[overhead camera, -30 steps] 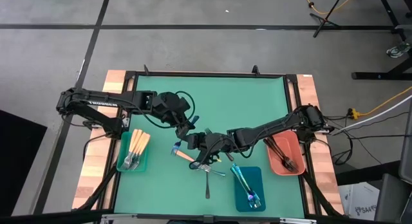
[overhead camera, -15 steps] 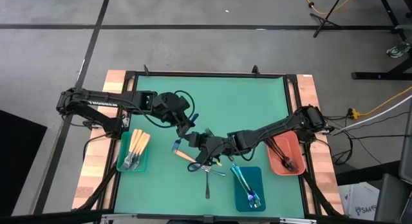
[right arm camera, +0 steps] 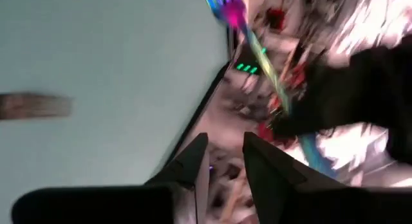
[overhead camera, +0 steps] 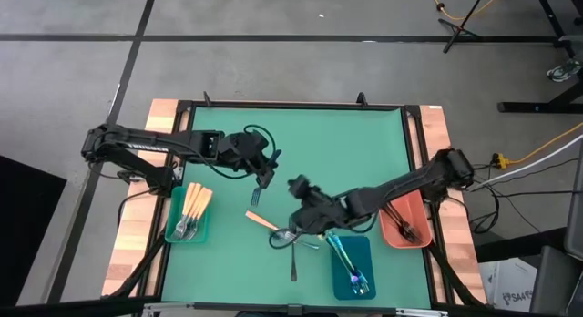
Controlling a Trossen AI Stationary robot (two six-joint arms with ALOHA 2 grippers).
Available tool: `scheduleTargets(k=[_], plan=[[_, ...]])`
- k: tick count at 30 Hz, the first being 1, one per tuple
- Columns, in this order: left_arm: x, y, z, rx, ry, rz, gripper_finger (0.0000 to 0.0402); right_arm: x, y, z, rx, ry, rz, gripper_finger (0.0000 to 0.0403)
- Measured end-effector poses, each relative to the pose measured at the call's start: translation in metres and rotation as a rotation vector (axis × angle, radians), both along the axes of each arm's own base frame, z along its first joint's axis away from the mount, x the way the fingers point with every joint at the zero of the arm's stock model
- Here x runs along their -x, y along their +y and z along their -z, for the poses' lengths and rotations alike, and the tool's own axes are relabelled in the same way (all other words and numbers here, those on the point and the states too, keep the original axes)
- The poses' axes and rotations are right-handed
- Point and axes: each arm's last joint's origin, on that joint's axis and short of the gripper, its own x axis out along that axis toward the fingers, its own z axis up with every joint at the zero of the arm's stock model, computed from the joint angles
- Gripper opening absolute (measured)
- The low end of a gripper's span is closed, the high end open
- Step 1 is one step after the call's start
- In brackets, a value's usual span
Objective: Sort silverware by color (type)
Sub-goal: Put the blue fork into the blue bin
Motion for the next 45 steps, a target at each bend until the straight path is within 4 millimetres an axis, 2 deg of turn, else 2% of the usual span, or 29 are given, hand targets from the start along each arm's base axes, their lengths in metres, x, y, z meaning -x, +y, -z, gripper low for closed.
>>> scheduleTargets(k=[5, 10, 14, 21, 28, 34, 39, 45], plan=[[-0.018, -0.008, 0.011, -0.014, -0.096, 0.005, 0.0000, 0.031, -0.012, -0.020, -0.135, -0.031, 0.152, 0.0092], [-0.048, -0.020, 0.023, -0.008, -0.227, 0.036, 0.0000, 0.068, -0.028, -0.040, -0.178, -0.094, 0.349, 0.0092], [-0.075, -0.031, 0.037, 0.018, -0.341, 0.099, 0.0000, 0.093, -0.038, -0.051, -0.289, -0.183, 0.498, 0.0092], [-0.110, -0.041, 0.065, 0.032, -0.507, 0.170, 0.0000, 0.122, -0.050, -0.063, -0.469, -0.376, 0.721, 0.0092], [-0.124, -0.040, 0.086, -0.020, -0.548, 0.156, 0.0000, 0.140, -0.065, -0.081, -0.744, -0.415, 0.833, 0.0092], [-0.125, -0.038, 0.086, -0.128, -0.550, 0.140, 0.0000, 0.152, -0.089, -0.102, -1.047, -0.426, 0.871, 0.0092], [-0.125, -0.038, 0.082, -0.180, -0.589, 0.159, 0.0000, 0.148, -0.106, -0.114, -1.282, -0.344, 0.751, 0.0092], [-0.125, -0.038, 0.079, -0.253, -0.606, 0.183, 0.0000, 0.134, -0.117, -0.120, -1.465, -0.233, 0.524, 0.0092]])
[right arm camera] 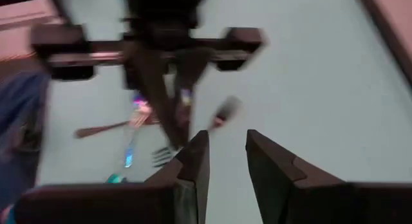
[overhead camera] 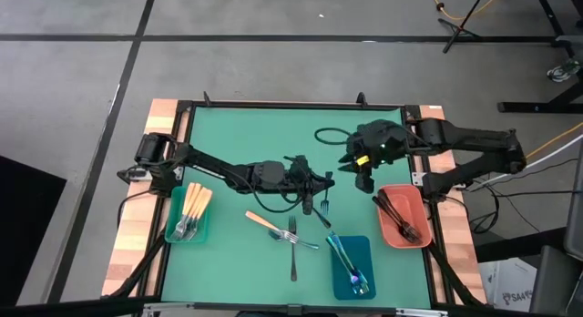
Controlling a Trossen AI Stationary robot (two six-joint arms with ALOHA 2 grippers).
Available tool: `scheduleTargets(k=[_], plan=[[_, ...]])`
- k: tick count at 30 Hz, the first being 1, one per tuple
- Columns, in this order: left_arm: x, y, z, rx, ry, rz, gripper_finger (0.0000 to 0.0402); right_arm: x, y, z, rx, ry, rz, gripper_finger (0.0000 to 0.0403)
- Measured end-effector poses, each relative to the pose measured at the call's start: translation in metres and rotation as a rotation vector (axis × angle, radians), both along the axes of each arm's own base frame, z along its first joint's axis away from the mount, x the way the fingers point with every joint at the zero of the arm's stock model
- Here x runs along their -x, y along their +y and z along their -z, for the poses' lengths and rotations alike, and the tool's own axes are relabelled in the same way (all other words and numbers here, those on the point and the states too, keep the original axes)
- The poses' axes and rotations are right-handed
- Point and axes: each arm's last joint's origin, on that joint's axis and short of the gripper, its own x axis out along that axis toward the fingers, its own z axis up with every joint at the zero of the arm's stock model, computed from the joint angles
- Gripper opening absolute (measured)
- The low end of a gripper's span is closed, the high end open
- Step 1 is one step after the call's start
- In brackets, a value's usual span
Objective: Sort silverware by color (type)
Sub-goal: Put the blue fork into the blue bin
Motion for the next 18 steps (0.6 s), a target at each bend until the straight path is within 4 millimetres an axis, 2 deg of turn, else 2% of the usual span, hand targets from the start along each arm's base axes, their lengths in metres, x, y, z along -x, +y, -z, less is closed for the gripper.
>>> scheduleTargets(k=[4, 6, 12, 18], plan=[[0.000, -0.003, -0.005, -0.050, -0.043, 0.009, 0.0000, -0.002, -0.002, 0.003, -0.049, 0.010, -0.199, 0.0092], [0.000, -0.004, -0.007, -0.069, -0.060, 0.010, 0.0000, -0.001, -0.001, 0.004, -0.061, 0.015, -0.245, 0.0092], [0.000, -0.003, -0.007, -0.073, -0.067, 0.006, 0.0000, -0.009, 0.000, 0.000, -0.046, -0.061, -0.240, 0.0092], [0.000, -0.004, -0.010, -0.125, -0.090, 0.005, 0.0000, -0.016, -0.002, -0.002, -0.032, -0.100, -0.153, 0.0092]])
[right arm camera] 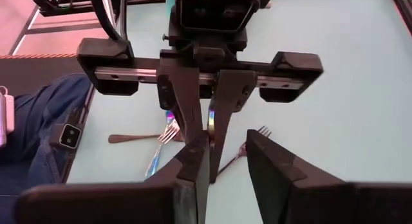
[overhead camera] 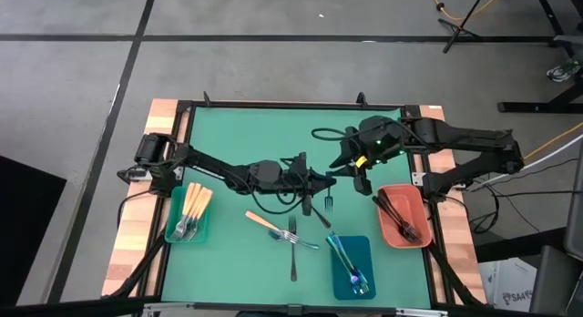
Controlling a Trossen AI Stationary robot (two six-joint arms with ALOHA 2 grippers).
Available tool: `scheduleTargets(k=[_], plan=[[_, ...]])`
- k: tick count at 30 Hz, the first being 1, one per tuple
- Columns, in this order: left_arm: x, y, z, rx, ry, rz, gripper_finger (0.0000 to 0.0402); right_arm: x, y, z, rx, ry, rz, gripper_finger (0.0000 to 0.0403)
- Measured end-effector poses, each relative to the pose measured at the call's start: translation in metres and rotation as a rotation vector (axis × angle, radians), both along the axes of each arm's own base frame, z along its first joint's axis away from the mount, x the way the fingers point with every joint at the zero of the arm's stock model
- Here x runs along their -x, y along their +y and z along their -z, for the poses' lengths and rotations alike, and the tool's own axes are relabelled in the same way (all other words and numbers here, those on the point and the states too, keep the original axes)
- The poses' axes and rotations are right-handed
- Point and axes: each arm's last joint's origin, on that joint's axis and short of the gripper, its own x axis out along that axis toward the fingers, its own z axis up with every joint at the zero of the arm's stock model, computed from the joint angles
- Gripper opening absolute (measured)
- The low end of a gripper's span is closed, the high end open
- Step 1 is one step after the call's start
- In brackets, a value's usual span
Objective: Sort silverware by color (type)
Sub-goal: Put the blue fork into the blue bin
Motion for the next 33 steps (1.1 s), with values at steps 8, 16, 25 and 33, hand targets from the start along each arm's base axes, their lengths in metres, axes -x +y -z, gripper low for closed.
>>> scheduleTargets(k=[8, 16, 25, 33], plan=[[0.000, 0.001, -0.001, -0.017, -0.010, -0.019, 0.0000, -0.002, 0.000, -0.002, 0.002, -0.032, -0.015, 0.0092], [0.000, 0.001, -0.001, -0.018, -0.009, -0.021, 0.0000, -0.012, 0.001, -0.001, -0.015, -0.066, -0.038, 0.0092], [0.000, 0.001, -0.001, -0.019, -0.005, -0.021, 0.0002, -0.025, 0.002, 0.012, -0.038, -0.009, -0.060, 0.0092], [0.000, 0.002, -0.001, -0.021, -0.004, -0.026, 0.0002, -0.025, 0.002, 0.013, -0.039, -0.004, -0.058, 0.0039]])
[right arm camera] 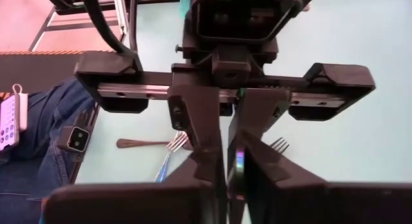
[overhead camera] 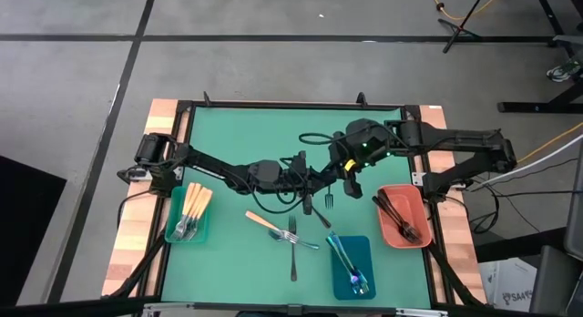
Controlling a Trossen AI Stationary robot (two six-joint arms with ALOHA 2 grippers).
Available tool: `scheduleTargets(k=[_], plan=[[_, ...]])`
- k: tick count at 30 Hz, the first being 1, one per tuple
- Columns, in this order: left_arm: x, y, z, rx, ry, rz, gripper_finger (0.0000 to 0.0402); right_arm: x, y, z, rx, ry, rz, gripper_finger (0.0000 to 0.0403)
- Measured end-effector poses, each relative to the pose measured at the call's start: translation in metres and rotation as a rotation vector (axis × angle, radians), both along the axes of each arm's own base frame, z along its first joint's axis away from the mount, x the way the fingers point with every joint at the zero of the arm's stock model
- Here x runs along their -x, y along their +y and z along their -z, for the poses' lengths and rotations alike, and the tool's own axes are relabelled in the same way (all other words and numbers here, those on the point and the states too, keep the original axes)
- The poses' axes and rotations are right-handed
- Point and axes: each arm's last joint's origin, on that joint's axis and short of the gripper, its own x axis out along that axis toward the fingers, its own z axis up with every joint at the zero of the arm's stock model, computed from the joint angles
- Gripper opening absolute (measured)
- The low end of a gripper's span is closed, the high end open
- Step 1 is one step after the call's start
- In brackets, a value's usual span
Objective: Sort silverware by color (type)
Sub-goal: Put the blue fork into the blue bin
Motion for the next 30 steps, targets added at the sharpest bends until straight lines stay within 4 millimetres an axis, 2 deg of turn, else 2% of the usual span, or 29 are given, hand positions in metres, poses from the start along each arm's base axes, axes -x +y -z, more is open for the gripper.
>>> scheduleTargets(k=[4, 22, 30], plan=[[0.0000, 0.0007, -0.0002, 0.000, 0.000, -0.002, 0.0003, 0.0001, -0.0001, 0.0000, -0.006, 0.003, 0.006, 0.0005], [0.0000, 0.0014, 0.0000, -0.043, 0.009, -0.031, 0.0004, -0.0001, -0.0004, 0.0000, -0.011, 0.005, 0.025, 0.0001], [0.0001, 0.0014, -0.0001, -0.040, 0.008, -0.031, 0.0031, -0.0001, -0.0008, 0.0000, -0.023, 0.011, 0.051, 0.0000]])
